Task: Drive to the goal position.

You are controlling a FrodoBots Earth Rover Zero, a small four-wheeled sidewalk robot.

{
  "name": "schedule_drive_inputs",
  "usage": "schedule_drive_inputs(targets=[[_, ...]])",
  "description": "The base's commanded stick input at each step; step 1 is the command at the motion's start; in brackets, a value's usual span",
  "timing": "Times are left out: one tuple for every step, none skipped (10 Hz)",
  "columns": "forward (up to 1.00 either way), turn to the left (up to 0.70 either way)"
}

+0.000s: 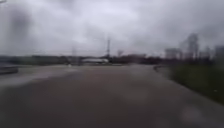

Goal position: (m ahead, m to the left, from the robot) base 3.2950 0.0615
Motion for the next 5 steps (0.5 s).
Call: schedule_drive_inputs(targets=[[0.78, -0.01], [0.00, 0.00], [0.00, 0.00], [0.00, 0.00], [0.29, 0.00]])
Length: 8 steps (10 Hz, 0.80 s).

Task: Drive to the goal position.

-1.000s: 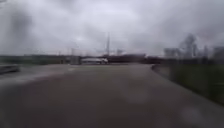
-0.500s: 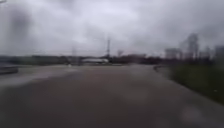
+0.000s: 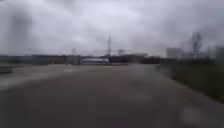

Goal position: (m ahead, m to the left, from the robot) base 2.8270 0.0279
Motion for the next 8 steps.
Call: schedule_drive_inputs(targets=[[0.84, -0.01], [1.00, -0.01], [1.00, -0.01], [1.00, -0.01], [1.00, -0.01], [1.00, -0.01], [1.00, -0.01], [1.00, -0.01]])
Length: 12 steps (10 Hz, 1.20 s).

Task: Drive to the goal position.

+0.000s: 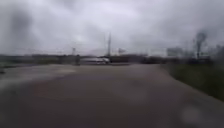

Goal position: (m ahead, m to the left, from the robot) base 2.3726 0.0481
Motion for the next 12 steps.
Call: schedule_drive_inputs(targets=[[1.00, -0.01], [1.00, -0.01], [1.00, -0.01], [1.00, -0.01], [1.00, -0.01], [1.00, -0.01], [1.00, -0.01], [1.00, -0.01], [1.00, -0.01], [1.00, -0.01], [1.00, -0.01], [1.00, -0.01]])
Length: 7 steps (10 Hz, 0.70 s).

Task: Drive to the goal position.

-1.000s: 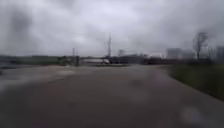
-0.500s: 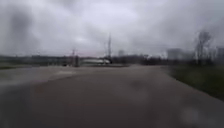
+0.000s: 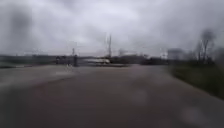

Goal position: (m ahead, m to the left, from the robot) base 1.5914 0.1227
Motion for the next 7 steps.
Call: schedule_drive_inputs(targets=[[1.00, -0.01], [1.00, -0.01], [1.00, -0.01], [1.00, -0.01], [1.00, -0.01], [1.00, -0.01], [1.00, -0.02]])
